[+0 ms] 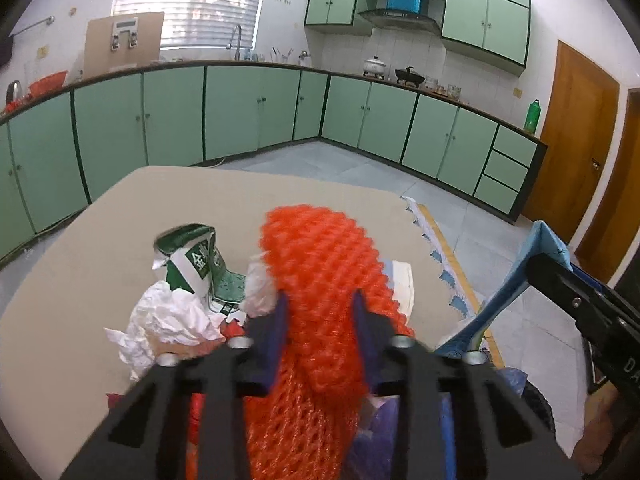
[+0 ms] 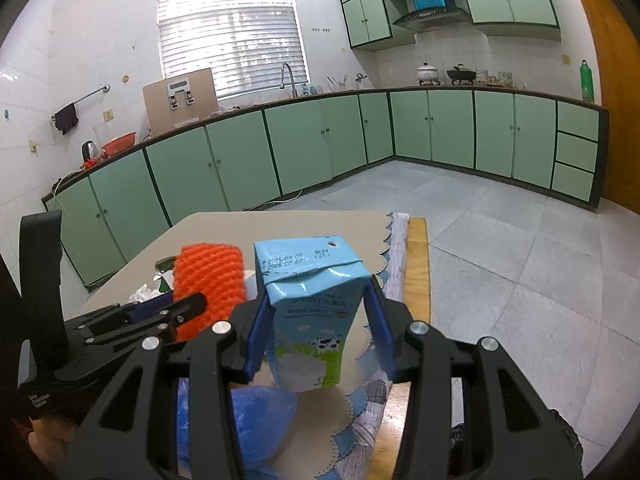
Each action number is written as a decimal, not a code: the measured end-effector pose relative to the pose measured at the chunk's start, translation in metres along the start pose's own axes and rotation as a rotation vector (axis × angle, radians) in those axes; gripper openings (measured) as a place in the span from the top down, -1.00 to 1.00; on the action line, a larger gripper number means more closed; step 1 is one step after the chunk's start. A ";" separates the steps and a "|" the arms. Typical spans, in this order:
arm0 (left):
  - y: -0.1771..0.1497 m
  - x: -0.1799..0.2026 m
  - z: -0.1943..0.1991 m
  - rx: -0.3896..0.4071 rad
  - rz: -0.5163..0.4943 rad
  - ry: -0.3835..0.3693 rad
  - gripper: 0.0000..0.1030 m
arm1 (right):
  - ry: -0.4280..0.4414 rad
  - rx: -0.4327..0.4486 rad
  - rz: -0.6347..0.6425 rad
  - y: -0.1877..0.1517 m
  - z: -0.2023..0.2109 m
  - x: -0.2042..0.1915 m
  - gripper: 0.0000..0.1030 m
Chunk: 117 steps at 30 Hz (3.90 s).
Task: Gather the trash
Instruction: 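Carry the carton and foam net over the bin and release both, then move both tools back over the trash pile on the table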
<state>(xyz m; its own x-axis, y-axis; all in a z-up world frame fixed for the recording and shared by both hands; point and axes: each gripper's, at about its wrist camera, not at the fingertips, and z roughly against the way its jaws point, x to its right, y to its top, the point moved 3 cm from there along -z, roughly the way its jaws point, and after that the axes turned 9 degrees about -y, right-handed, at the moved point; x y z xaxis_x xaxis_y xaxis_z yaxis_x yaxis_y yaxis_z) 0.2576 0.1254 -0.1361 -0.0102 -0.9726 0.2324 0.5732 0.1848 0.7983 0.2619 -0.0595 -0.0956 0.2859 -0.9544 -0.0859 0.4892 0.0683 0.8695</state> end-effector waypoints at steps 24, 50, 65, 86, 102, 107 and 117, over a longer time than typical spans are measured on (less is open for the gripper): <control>0.049 0.027 0.101 0.208 -0.056 -0.063 0.70 | -0.002 0.140 -0.023 0.035 0.071 0.009 0.17; -0.055 0.233 0.065 -0.021 -0.234 -0.396 0.70 | -0.396 0.042 -0.123 -0.067 0.192 0.181 0.17; -0.096 0.277 0.021 -0.117 -0.276 -0.442 0.61 | -0.478 -0.067 -0.188 -0.124 0.169 0.225 0.15; -0.052 0.214 0.061 0.017 -0.207 -0.320 -0.52 | -0.529 0.010 -0.215 -0.112 0.171 0.206 -0.88; -0.031 0.055 0.131 0.142 -0.128 0.026 -0.57 | -0.272 0.072 -0.176 -0.069 0.121 0.080 -0.89; -0.043 0.015 0.136 0.128 -0.091 0.096 -0.57 | -0.206 0.048 -0.155 -0.069 0.096 0.034 -0.89; -0.061 -0.031 0.130 0.085 -0.027 0.130 -0.57 | -0.160 -0.005 -0.057 -0.080 0.055 -0.036 -0.89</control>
<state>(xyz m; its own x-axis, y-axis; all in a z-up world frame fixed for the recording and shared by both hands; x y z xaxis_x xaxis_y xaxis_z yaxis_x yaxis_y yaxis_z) 0.1165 0.1625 -0.1196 0.0848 -0.9863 0.1413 0.5024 0.1648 0.8488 0.1672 -0.0466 -0.1348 0.1228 -0.9909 -0.0555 0.5049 0.0142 0.8631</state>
